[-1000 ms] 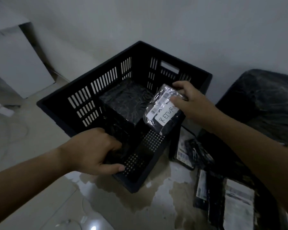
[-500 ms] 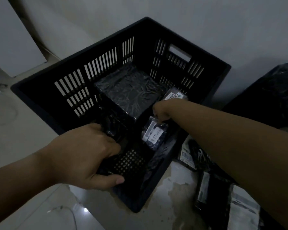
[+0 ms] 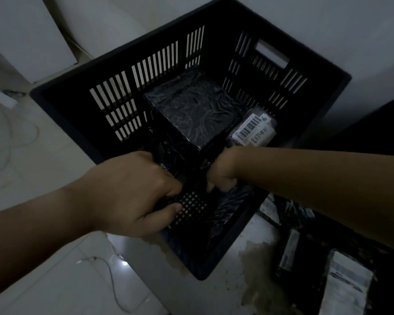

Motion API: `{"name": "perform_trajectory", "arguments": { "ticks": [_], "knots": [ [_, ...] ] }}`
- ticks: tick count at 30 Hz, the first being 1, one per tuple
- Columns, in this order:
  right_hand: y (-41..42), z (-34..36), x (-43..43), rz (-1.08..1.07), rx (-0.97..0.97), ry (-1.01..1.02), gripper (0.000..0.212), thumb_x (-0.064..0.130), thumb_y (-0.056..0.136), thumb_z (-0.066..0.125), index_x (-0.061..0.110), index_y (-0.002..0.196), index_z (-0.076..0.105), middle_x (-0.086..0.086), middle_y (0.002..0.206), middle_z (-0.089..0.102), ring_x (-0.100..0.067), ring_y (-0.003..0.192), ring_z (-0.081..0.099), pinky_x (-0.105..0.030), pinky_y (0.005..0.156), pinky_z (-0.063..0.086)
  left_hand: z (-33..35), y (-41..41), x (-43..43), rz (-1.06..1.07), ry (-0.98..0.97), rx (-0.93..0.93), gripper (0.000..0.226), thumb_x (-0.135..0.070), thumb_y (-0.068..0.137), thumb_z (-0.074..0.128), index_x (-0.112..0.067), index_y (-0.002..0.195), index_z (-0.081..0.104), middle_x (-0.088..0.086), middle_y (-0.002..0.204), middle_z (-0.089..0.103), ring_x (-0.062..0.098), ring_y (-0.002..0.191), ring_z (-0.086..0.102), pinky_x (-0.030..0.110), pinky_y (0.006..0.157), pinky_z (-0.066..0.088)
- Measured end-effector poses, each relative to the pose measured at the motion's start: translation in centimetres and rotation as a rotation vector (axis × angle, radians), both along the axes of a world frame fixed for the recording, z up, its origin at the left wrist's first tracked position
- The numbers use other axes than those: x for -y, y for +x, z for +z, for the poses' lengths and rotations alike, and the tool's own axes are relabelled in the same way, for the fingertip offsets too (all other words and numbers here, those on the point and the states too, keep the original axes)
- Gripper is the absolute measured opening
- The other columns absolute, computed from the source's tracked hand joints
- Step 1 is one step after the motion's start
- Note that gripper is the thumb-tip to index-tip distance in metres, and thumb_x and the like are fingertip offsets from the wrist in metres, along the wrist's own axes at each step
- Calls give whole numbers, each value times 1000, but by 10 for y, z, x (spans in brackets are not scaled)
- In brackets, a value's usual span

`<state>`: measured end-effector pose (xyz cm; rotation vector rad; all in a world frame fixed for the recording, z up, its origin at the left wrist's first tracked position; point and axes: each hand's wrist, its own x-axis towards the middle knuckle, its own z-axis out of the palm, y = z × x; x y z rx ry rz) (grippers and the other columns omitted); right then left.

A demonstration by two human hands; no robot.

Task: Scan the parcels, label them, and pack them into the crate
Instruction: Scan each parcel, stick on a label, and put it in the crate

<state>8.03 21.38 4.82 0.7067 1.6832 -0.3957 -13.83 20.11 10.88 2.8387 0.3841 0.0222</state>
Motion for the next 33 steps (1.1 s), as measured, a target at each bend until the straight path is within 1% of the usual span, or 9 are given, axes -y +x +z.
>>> {"name": "perform_trajectory", "arguments": {
  "ticks": [2,6,14,16,19,25,28,31,33],
  "knots": [
    [2,-1,2,99,140,28,58,13,100,44,16,155,25,-9,162,21,-30,141,33,-33,99,39,1,0,2,42,-21,-21,38,-52,95,35,-28,65,38,-6,59,47,16,52,44,28,69,39],
    [12,9,-5,-67,180,153,53,11,99,52,9,149,37,-11,154,35,-28,132,43,-32,86,41,3,3,2,105,-23,-36,40,-54,91,31,-25,65,39,-6,60,49,15,57,48,26,66,38],
    [30,-10,-20,-210,95,114,66,13,95,55,18,155,28,-12,161,23,-32,140,33,-39,104,45,-1,2,4,125,9,-17,38,-51,91,35,-25,64,40,-6,57,48,14,53,46,31,69,44],
    [31,2,-21,-416,-30,156,55,6,99,48,8,151,33,-14,157,32,-29,131,42,-30,88,48,-1,3,3,125,24,-15,38,-50,91,36,-24,63,40,-6,56,47,14,51,45,32,69,45],
    [45,41,-23,-576,-167,291,48,3,101,43,6,149,38,-15,152,40,-29,134,44,-26,93,39,-2,3,1,121,35,-3,39,-51,91,36,-25,63,41,-6,55,47,15,50,45,33,68,45],
    [80,98,6,-784,-465,551,45,6,95,44,23,135,55,-9,136,57,-30,118,57,-47,100,48,-5,4,2,121,33,12,41,-53,89,32,-24,64,44,-4,55,48,15,51,47,28,58,36],
    [73,116,48,-851,-659,655,42,15,99,49,25,140,51,-3,136,57,-17,118,56,-33,102,44,-3,3,3,142,15,6,39,-53,89,34,-24,64,42,-2,56,48,16,51,47,32,57,37],
    [57,131,103,-961,-916,762,47,18,99,53,33,143,46,11,116,64,13,84,53,-10,78,40,3,-2,4,197,-14,40,34,-54,87,44,-27,66,42,-6,57,49,12,52,48,31,54,39],
    [51,135,146,-1007,-1025,788,50,21,99,56,38,144,43,13,115,65,10,82,56,-14,76,44,10,-3,10,300,-133,158,29,-54,83,56,-30,69,47,-7,60,54,10,56,54,30,53,42]
  ]
}}
